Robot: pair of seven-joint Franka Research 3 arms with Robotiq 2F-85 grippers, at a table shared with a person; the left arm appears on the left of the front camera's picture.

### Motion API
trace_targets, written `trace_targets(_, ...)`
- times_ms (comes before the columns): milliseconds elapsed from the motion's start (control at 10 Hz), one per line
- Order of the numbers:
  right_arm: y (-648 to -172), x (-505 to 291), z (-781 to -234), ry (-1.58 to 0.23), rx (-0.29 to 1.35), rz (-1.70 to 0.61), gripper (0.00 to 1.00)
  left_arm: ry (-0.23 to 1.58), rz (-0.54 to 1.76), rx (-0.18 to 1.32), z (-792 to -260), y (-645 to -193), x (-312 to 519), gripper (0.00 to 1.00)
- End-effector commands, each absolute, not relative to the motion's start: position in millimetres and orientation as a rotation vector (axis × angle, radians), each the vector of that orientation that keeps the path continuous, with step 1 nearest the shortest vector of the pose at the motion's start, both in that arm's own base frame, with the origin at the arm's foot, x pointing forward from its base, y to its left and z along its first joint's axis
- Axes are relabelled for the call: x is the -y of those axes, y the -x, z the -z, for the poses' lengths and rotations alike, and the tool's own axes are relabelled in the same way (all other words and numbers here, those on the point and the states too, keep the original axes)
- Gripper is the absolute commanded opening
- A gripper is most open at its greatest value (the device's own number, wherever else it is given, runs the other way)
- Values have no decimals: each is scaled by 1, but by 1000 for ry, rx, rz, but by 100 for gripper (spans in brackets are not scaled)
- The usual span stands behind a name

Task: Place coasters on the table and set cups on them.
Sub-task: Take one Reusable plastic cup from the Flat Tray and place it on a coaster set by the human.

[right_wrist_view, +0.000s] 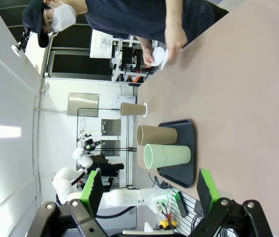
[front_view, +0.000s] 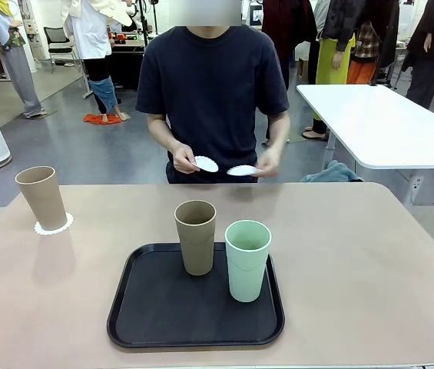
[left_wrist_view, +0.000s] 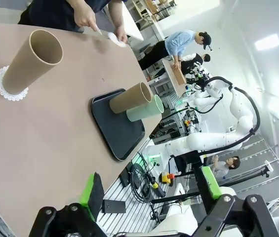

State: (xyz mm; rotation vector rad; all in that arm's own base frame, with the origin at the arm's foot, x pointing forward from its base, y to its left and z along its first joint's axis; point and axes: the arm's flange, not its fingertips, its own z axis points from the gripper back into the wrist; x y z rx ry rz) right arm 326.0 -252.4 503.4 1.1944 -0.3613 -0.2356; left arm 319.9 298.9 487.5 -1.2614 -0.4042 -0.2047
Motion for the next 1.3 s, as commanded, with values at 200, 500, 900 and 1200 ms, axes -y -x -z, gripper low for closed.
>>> trace_targets(200,-327,252,-504,-1208,365,227,100,1257,190,403,-489,-320,-300,100)
trace_targets(500,-327,252,-504,-1208,365,227,100,1257,190,403,-489,-320,-300,100)
trace_targets(900,-327,252,-504,-1208,365,227,100,1257,190,403,-489,-320,-300,100)
trace_targets(1200,-327,252,-504,-1208,365,227,100,1257,190,403,-489,-320,-300,100)
